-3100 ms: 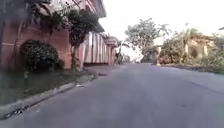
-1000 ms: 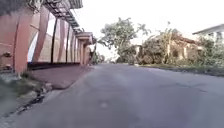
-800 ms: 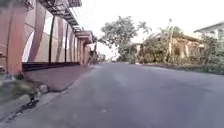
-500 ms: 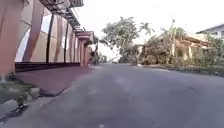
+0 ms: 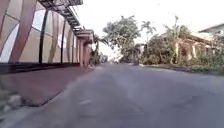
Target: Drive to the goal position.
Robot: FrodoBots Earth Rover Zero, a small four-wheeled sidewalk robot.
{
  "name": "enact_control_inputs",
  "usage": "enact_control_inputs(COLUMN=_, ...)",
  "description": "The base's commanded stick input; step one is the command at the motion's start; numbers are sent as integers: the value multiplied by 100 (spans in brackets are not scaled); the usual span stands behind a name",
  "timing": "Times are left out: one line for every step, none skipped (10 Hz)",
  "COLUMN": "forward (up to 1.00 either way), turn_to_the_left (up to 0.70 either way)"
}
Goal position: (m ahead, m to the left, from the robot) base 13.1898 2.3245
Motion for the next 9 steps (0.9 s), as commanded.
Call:
enact_control_inputs(forward=100, turn_to_the_left=0)
enact_control_inputs(forward=100, turn_to_the_left=-5)
enact_control_inputs(forward=100, turn_to_the_left=-40)
enact_control_inputs(forward=100, turn_to_the_left=-40)
enact_control_inputs(forward=100, turn_to_the_left=-30)
enact_control_inputs(forward=100, turn_to_the_left=0)
enact_control_inputs(forward=100, turn_to_the_left=0)
enact_control_inputs(forward=100, turn_to_the_left=0)
enact_control_inputs(forward=100, turn_to_the_left=0)
